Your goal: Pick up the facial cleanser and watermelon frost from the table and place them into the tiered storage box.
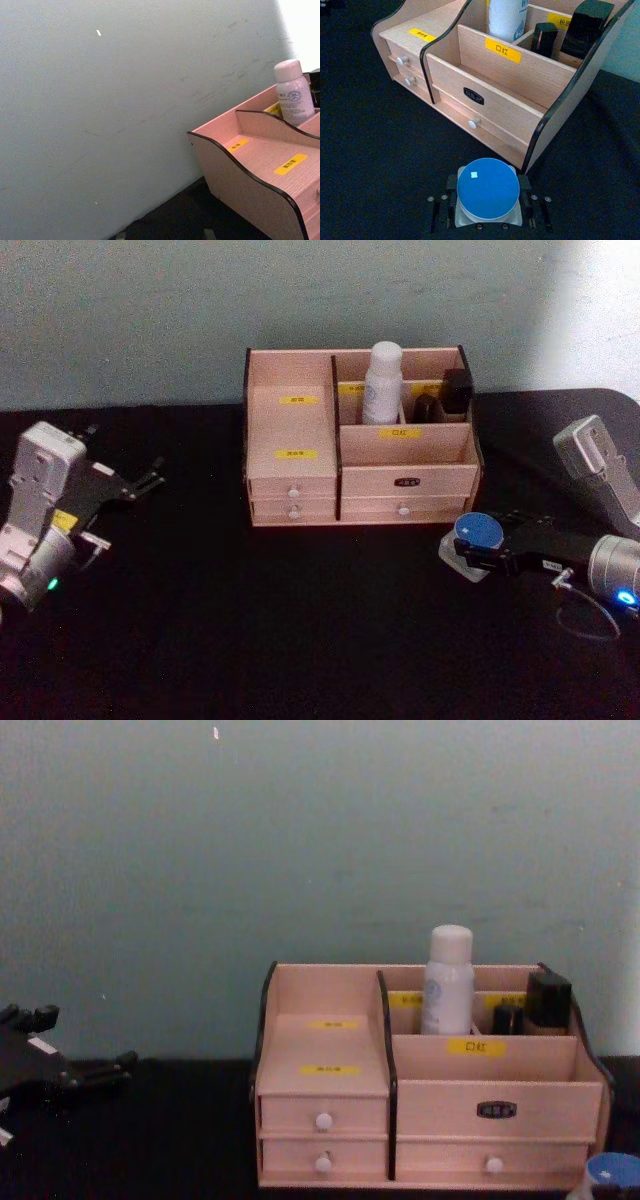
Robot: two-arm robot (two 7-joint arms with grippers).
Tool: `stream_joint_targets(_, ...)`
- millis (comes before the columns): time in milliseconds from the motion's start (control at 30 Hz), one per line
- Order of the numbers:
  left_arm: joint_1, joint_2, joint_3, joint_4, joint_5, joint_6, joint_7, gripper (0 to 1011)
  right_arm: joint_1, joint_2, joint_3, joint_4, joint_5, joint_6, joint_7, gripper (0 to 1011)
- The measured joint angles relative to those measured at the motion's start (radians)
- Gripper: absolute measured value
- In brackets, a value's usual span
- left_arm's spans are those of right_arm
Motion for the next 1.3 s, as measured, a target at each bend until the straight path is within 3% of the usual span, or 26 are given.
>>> stream_joint_targets(133, 0.0, 0.0, 0.0, 0.0, 0.0, 0.0, 0.0, 1001, 0.0, 0.0, 0.0, 0.0, 0.0, 0.0, 0.0, 710)
stream_joint_targets(567, 0.0, 0.0, 0.0, 0.0, 0.0, 0.0, 0.0, 1001, 0.0, 0.001, 0.0, 0.0, 0.0, -0.001, 0.002, 710)
stream_joint_targets(833, 0.0, 0.0, 0.0, 0.0, 0.0, 0.0, 0.0, 1001, 0.012, 0.021, -0.01, -0.012, 0.021, -0.023, 0.072, 710)
stream_joint_targets(1033, 0.0, 0.0, 0.0, 0.0, 0.0, 0.0, 0.0, 1001, 0.056, 0.022, -0.032, -0.024, 0.044, -0.048, 0.123, 710)
stream_joint_targets(1300, 0.0, 0.0, 0.0, 0.0, 0.0, 0.0, 0.0, 1001, 0.147, -0.013, -0.091, -0.008, 0.027, -0.068, 0.146, 710)
